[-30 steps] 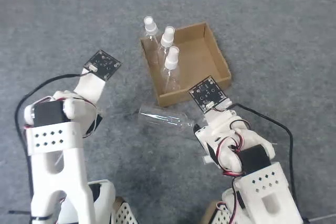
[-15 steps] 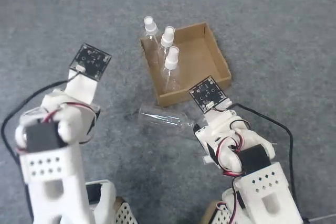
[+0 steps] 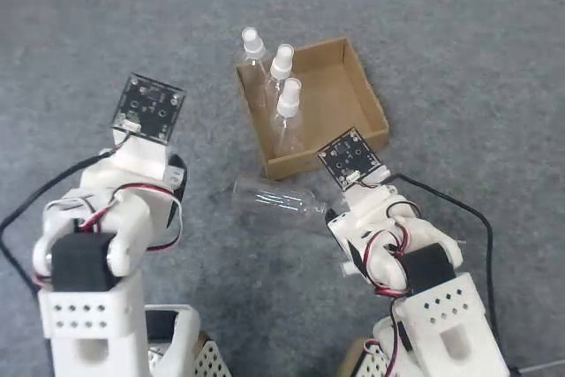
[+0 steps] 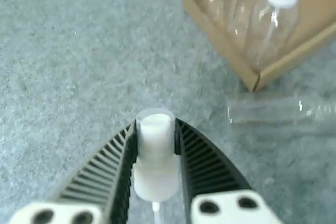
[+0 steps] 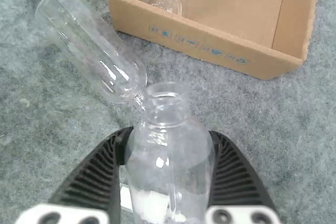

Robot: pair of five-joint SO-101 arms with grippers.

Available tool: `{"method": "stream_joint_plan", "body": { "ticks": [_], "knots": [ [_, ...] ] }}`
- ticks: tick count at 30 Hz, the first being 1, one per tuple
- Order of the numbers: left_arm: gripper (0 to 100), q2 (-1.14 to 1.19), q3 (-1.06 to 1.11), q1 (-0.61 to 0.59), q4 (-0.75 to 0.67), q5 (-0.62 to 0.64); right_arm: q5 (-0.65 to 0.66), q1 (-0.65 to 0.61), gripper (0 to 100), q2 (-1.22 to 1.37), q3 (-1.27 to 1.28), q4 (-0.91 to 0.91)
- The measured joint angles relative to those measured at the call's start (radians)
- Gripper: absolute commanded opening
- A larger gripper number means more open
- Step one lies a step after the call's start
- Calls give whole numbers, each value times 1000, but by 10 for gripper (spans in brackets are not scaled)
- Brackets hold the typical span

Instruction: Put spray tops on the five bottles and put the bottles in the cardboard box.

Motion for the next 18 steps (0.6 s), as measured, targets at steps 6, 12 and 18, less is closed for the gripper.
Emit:
{"method": "stream_joint_plan", "body": {
  "ticks": [6, 12, 18],
  "knots": [
    [11, 0, 0, 11, -98, 106, 0, 0, 66, 0, 0, 0],
    [11, 0, 0, 83, -164, 195, 0, 0, 65, 0, 0, 0],
    [11, 0, 0, 123, -238, 288, 0, 0, 64, 0, 0, -9]
  ]
}}
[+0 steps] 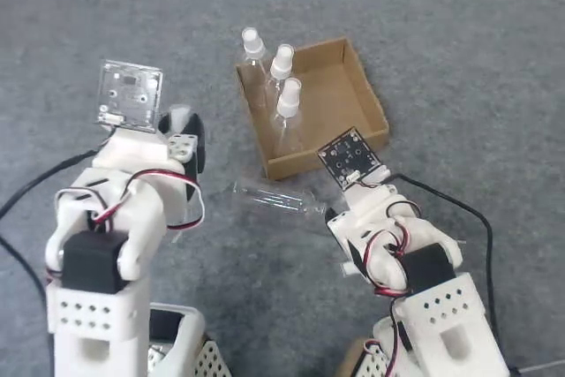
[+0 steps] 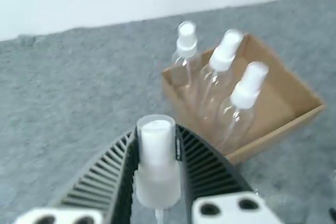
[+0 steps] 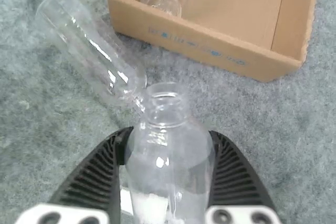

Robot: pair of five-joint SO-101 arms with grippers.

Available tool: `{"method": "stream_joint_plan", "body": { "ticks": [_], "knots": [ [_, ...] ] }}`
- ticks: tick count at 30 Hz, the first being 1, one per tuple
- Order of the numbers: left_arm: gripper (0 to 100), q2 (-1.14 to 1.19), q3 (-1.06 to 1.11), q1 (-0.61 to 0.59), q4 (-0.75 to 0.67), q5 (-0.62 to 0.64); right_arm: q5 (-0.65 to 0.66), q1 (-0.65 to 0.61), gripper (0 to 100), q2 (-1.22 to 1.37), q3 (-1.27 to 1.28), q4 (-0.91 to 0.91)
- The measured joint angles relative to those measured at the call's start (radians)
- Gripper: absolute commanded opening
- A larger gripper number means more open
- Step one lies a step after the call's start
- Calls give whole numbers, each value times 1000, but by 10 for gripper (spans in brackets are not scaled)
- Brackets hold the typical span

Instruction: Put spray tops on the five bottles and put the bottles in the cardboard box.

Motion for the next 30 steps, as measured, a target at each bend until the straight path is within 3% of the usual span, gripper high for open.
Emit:
{"method": "stream_joint_plan", "body": {
  "ticks": [23, 30],
  "knots": [
    [11, 0, 0, 35, -311, 322, -41, 0, 66, 0, 0, -153],
    [11, 0, 0, 35, -341, 382, -117, 0, 66, 0, 0, -173]
  ]
}}
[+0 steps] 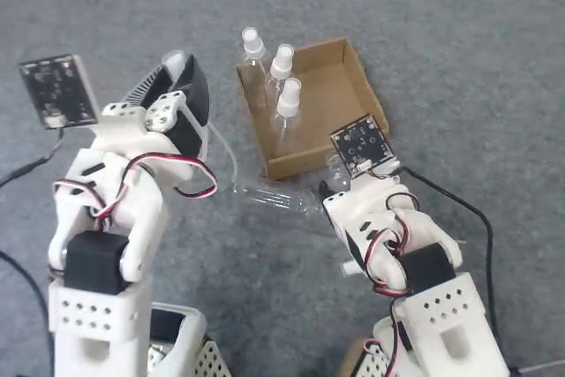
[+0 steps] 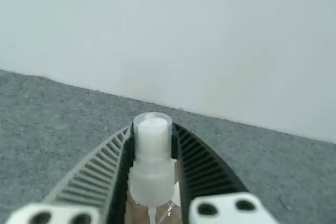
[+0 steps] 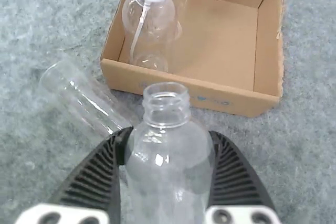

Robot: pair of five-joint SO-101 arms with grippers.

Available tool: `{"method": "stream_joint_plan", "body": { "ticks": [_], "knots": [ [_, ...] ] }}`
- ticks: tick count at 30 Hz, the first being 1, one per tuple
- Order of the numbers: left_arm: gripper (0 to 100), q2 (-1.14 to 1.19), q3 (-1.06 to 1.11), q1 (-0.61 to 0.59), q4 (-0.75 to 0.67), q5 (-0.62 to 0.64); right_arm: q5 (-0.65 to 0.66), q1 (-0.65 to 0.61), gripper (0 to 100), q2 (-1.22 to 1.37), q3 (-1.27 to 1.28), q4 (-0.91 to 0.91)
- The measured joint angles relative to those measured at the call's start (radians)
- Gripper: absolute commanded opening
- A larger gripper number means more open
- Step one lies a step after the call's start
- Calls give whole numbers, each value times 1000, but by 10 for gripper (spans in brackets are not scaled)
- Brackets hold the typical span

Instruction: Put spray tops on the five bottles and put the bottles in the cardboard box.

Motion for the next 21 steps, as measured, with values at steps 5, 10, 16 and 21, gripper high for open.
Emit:
{"method": "stream_joint_plan", "body": {
  "ticks": [5, 10, 16, 21],
  "knots": [
    [11, 0, 0, 0, 0, 43, -74, -6, 66, 0, 0, -20],
    [11, 0, 0, 0, 0, 60, -126, -48, 65, -25, 2, -21],
    [11, 0, 0, 0, 0, 60, -132, -57, 66, -235, 94, -32],
    [11, -3, 0, 0, 0, 86, -132, -71, 63, -381, 216, -100]
  ]
}}
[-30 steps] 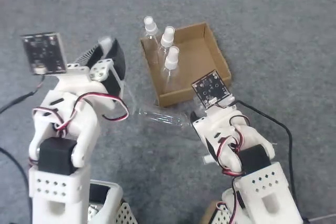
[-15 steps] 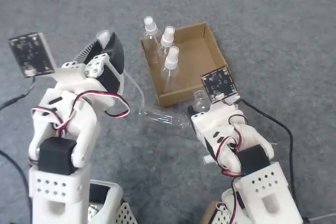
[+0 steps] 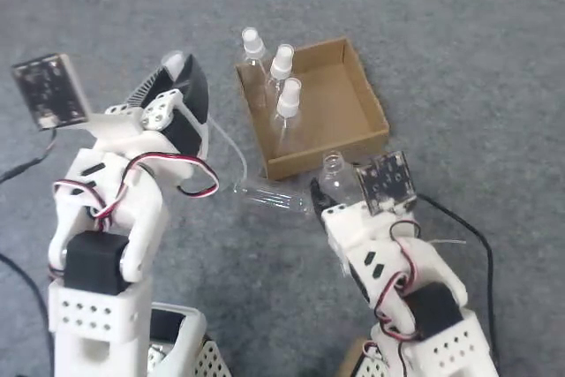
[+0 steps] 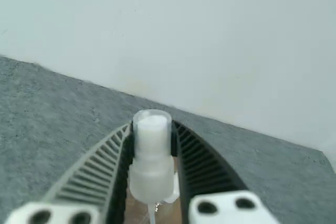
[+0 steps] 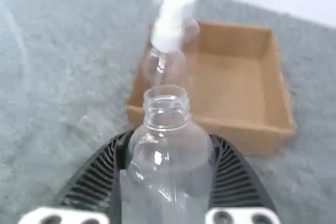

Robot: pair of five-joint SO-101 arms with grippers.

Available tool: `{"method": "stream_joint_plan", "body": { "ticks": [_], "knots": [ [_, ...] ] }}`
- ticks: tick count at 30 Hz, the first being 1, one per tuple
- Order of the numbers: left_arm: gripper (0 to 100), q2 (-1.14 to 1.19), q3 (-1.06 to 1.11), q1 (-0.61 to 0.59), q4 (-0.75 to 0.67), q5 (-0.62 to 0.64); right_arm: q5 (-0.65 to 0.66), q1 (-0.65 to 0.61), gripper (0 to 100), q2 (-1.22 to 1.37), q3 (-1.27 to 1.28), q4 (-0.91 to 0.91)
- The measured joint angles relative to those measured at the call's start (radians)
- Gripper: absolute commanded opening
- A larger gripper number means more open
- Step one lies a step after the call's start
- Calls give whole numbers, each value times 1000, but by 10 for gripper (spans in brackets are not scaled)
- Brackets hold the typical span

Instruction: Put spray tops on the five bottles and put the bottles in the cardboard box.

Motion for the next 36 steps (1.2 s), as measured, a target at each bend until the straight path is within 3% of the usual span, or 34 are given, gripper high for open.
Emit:
{"method": "stream_joint_plan", "body": {
  "ticks": [13, 19, 26, 36],
  "knots": [
    [11, -273, 49, 57, -3, 11, 64, -150, 63, -184, 241, -161],
    [11, -371, 150, 81, -74, 12, 66, -199, 64, -279, 293, -164],
    [11, -517, 269, 81, -124, 12, 68, -253, 64, -292, 313, -173],
    [11, -666, 364, 91, -127, 8, 137, -293, 62, -292, 379, -344]
  ]
}}
